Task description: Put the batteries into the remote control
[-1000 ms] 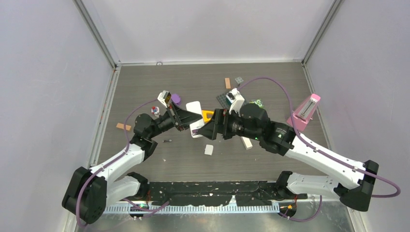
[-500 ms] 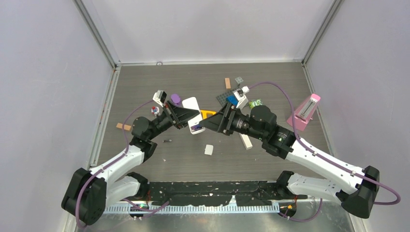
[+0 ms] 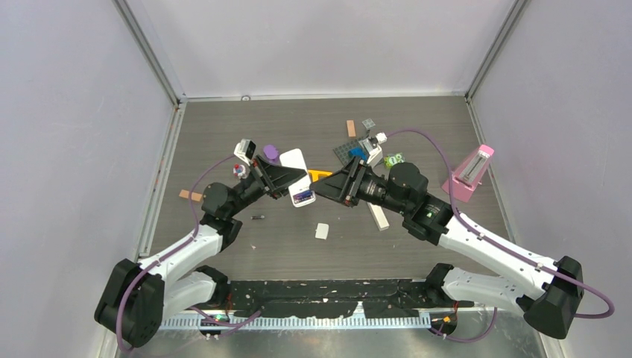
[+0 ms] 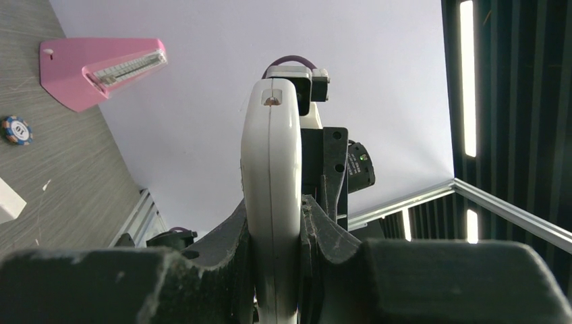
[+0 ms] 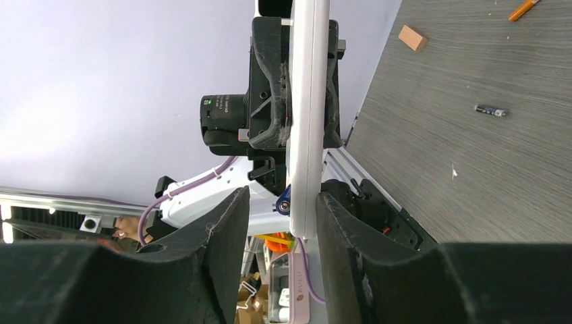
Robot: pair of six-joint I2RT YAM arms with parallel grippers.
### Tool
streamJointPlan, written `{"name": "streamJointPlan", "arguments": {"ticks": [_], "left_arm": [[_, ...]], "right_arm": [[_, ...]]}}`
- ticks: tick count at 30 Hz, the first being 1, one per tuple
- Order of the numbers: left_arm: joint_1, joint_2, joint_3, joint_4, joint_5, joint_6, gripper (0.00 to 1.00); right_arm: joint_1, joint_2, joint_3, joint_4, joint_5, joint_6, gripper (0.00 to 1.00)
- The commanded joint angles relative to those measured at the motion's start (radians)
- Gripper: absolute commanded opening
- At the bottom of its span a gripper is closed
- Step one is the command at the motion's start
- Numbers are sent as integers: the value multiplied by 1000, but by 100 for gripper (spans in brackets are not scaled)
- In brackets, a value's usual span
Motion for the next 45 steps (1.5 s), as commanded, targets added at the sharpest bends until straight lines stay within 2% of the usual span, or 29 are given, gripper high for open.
{"name": "streamJointPlan", "arguments": {"ticks": [1, 7, 14, 22, 27, 37, 45], "left_arm": [[-11, -8, 1, 97, -30, -12, 0], [-15, -11, -5, 103, -44, -14, 0], [-18, -11, -7, 111, -49, -18, 0], [-23, -11, -5, 113, -60, -21, 0], [-27, -3, -3, 112, -66, -23, 0], [-32, 8, 0, 114, -78, -19, 0], [-33, 11, -11, 109, -95, -19, 0]], "right_arm": [[2, 13, -1, 75, -37, 29, 46], [1, 33, 0, 86, -57, 27, 39], [0, 49, 11, 61, -59, 11, 39], [0, 64, 24, 24, -60, -13, 29], [1, 89, 60, -67, -46, -80, 21], [17, 105, 119, -220, 32, -197, 17], [22, 84, 214, -387, 180, -372, 10]]}}
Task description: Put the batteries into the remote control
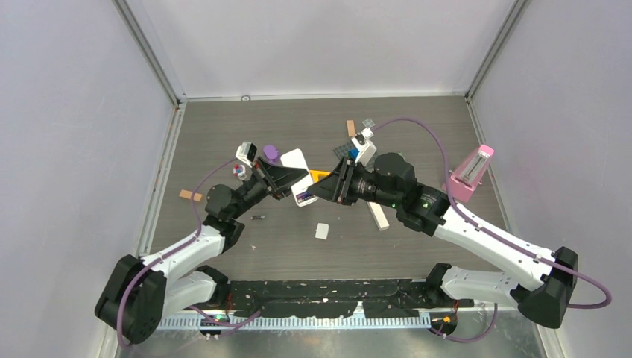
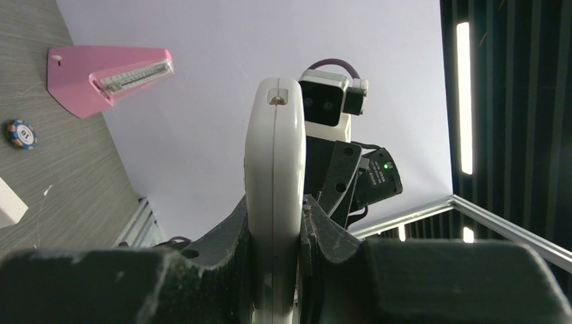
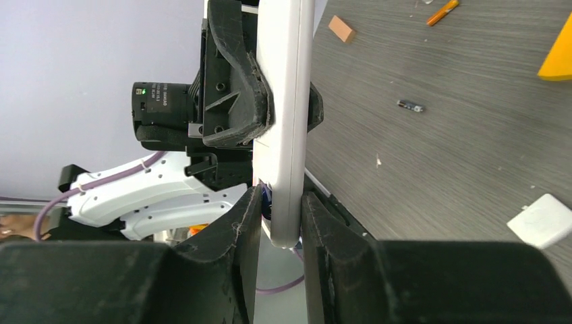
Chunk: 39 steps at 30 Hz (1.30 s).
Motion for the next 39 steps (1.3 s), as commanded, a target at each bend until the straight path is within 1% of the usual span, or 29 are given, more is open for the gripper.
{"name": "streamJointPlan", "arguments": {"ticks": [1, 4, 9, 11, 14, 18, 21, 23, 24, 25, 26, 27, 28, 30, 34, 37, 39], "left_arm": [[-8, -9, 11, 79, -27, -8, 0], [-9, -11, 14, 69, -29, -8, 0], [-9, -11, 16, 53, -33, -8, 0], [-9, -11, 19, 51, -34, -7, 0], [-9, -12, 24, 45, -33, -4, 0], [-9, -16, 30, 31, -35, 5, 0], [-9, -18, 35, 16, -35, 12, 0], [-9, -20, 37, 8, -36, 21, 0], [-9, -21, 39, 3, -38, 24, 0], [-9, -23, 39, -3, -39, 28, 0], [-9, -24, 40, -7, -42, 34, 0], [-9, -26, 40, -11, -46, 38, 0], [-8, -27, 40, -14, -49, 46, 0], [-8, -27, 41, -23, -57, 54, 0], [-9, -24, 46, -21, -75, 64, 0], [-9, -25, 46, -20, -94, 69, 0], [-9, -26, 45, -19, -111, 66, 0]], "right_arm": [[4, 1, 77, -165, 130, -190, 10], [7, 9, 112, -202, 153, -259, 11], [14, 26, 139, -249, 178, -312, 21], [14, 33, 148, -263, 187, -325, 22], [15, 49, 165, -287, 190, -344, 21], [21, 83, 179, -311, 191, -363, 13], [23, 91, 180, -313, 191, -364, 14], [23, 89, 175, -308, 191, -352, 24], [22, 83, 173, -300, 191, -344, 35], [22, 80, 169, -296, 191, -326, 40], [22, 73, 166, -283, 191, -317, 48], [22, 69, 163, -276, 191, -292, 50], [22, 65, 160, -264, 191, -276, 56], [22, 56, 144, -225, 185, -226, 64], [22, 33, 87, -135, 158, -116, 72], [22, 11, 42, -73, 160, -56, 74], [22, 1, 28, -62, 176, -32, 74]]}}
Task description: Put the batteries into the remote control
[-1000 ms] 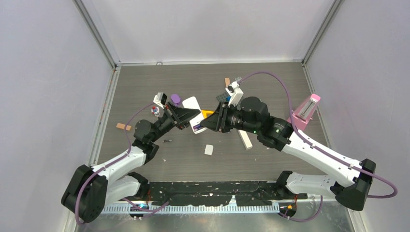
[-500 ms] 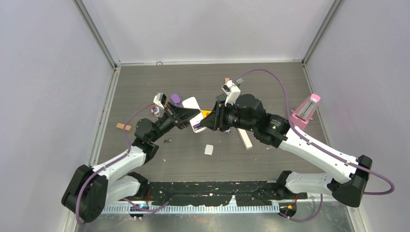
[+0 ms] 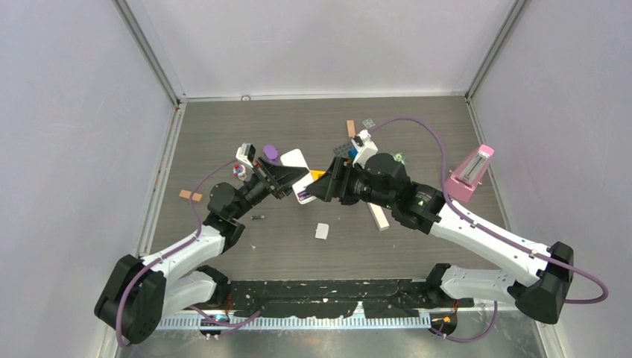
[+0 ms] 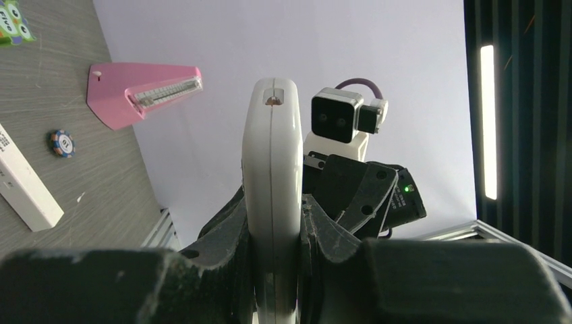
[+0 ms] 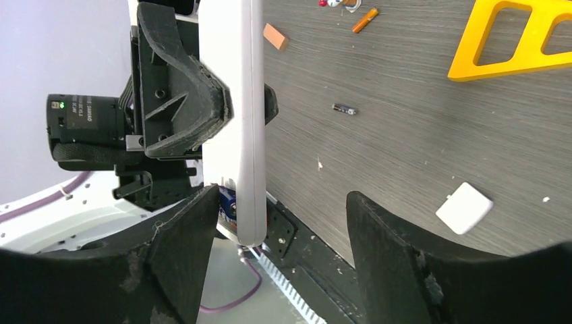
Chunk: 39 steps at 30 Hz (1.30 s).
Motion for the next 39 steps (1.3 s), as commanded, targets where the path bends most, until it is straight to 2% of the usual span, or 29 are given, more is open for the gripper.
{"name": "streamJointPlan", "arguments": {"ticks": [1, 7, 18, 23, 26, 30, 32, 37, 39], "left_arm": [[-1, -27, 43, 62, -59, 8, 0], [-22, -42, 38, 62, -142, 9, 2], [-85, -51, 29, 123, -260, 42, 0], [-111, -16, 26, 212, -293, 42, 0], [-126, 16, 30, 278, -313, 44, 0], [-140, 37, 28, 315, -333, 48, 0], [-146, 34, 20, 319, -348, 52, 0], [-156, 2, 4, 294, -377, 84, 0], [-156, -12, 2, 270, -380, 96, 0]], "right_arm": [[-4, -45, -38, 91, 42, 98, 73], [-2, -42, -56, 100, 46, 132, 61], [-1, -21, -69, 132, 37, 163, 24], [0, 3, -98, 185, -11, 207, 15], [2, 19, -117, 211, -45, 228, 17], [6, 20, -124, 201, -35, 223, 27], [5, 10, -131, 188, -12, 224, 33], [5, -9, -137, 160, 40, 214, 39], [5, -13, -136, 164, 41, 209, 45]]}}
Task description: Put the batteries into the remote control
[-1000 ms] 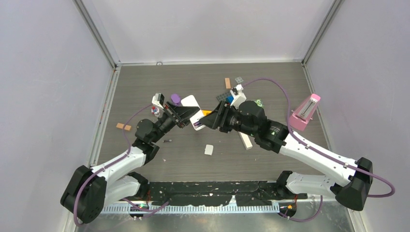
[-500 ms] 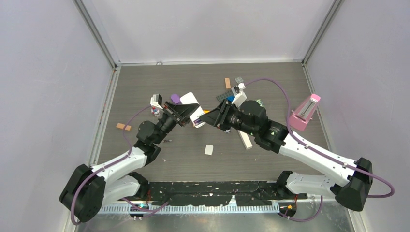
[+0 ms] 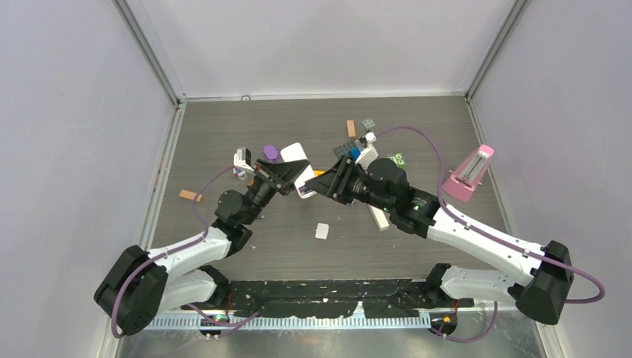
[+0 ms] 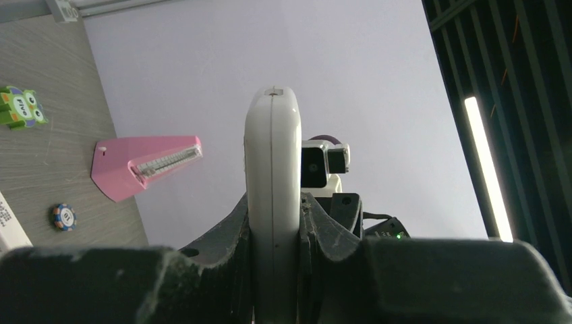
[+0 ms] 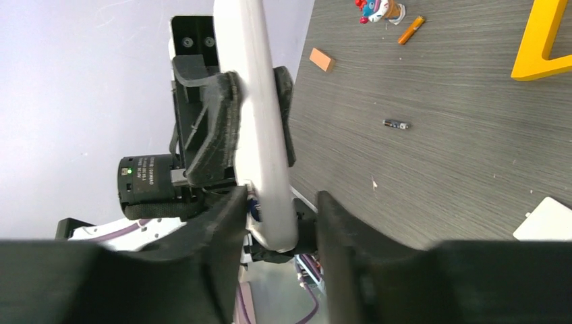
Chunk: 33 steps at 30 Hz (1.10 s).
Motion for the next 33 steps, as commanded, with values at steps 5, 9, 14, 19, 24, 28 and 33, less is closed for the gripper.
{"name": "streamJointPlan", "arguments": {"ticks": [5, 9, 14, 19, 24, 28, 33], "left_arm": [[-22, -97, 16, 81, -28, 54, 0], [-22, -122, 18, 40, -24, 54, 0], [-23, -160, 32, -18, -9, 39, 0], [-22, -165, 43, -31, -6, 33, 0], [-22, -154, 52, -39, 15, 20, 0], [-23, -156, 59, -58, 40, 12, 4], [-22, -177, 66, -109, 76, 35, 18]], "right_arm": [[8, -56, -31, -4, 42, -18, 76], [7, -91, -42, 45, 33, -40, 85], [7, -102, -75, 146, -19, -57, 87], [7, -81, -84, 201, -60, -91, 81], [9, -68, -84, 272, -129, -126, 65], [8, -69, -79, 287, -170, -153, 41], [7, -76, -85, 297, -204, -142, 16]]}}
